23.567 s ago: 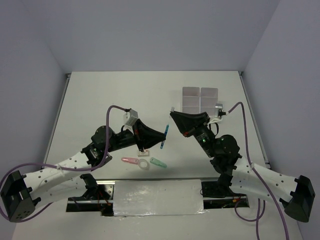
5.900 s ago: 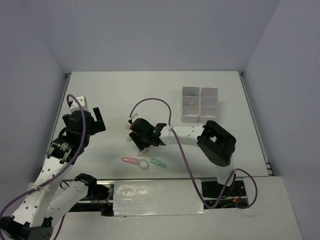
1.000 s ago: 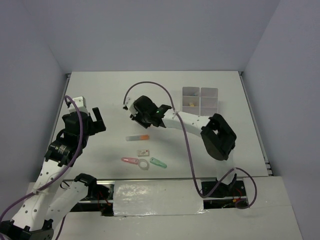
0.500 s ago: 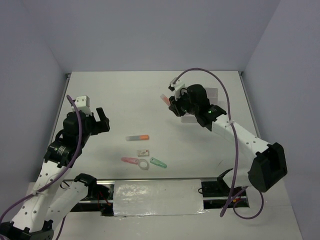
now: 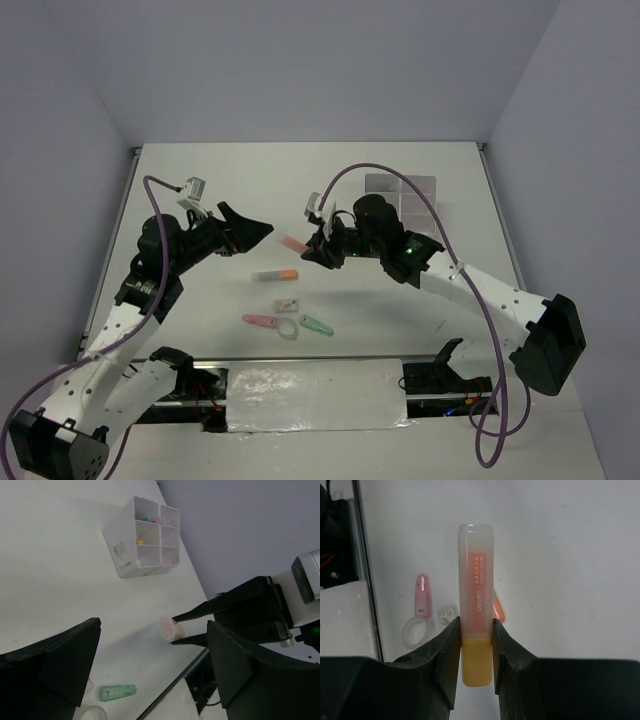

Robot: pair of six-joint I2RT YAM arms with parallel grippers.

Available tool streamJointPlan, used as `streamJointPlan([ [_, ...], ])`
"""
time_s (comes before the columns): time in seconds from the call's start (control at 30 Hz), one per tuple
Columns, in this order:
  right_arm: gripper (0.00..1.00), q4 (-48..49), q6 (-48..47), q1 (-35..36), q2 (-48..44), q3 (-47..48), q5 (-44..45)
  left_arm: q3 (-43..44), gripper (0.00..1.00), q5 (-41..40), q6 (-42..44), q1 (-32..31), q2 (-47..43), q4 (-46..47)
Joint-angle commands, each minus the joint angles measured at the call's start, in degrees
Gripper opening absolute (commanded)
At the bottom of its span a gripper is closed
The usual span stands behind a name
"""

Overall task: Sort the stationery into containers
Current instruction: Place the pen in the storage box.

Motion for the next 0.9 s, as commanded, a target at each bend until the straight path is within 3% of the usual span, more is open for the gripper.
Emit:
streamJointPlan([
  [0.0, 0.01, 6.4, 1.89, 3.15, -1.9, 1.33, 1.93, -0.95, 0.99, 9.82, -9.56, 0.12, 2.37, 15.77],
  [0.23, 0.01, 4.57, 1.37, 4.3, 0.12, 4.24, 8.35, -1.13, 0.99, 8.53, -9.31, -0.85, 3.79, 12.05],
  [0.33, 0.0, -1.05, 2.06, 3.78, 2.4, 6.7, 21.25, 0.27, 0.99, 3.61, -5.02, -0.85, 1.42, 6.17],
  [0.4, 0.0, -6.5, 5.12, 1.77, 3.64, 9.51, 23.39, 1.24, 0.99, -0.95, -3.08, -0.93, -0.17, 2.9],
  [0.57, 0.0, -4.33, 23.56, -11.58, 1.63, 6.8, 24.1, 5.89, 0.99, -9.31, 4.04, -0.85, -2.89, -8.0],
  [0.87, 0.0, -2.84, 36.84, -26.77, -2.24, 3.64, 35.61, 11.61, 0.99, -20.84, 15.82, -0.85, -6.75, -21.37],
])
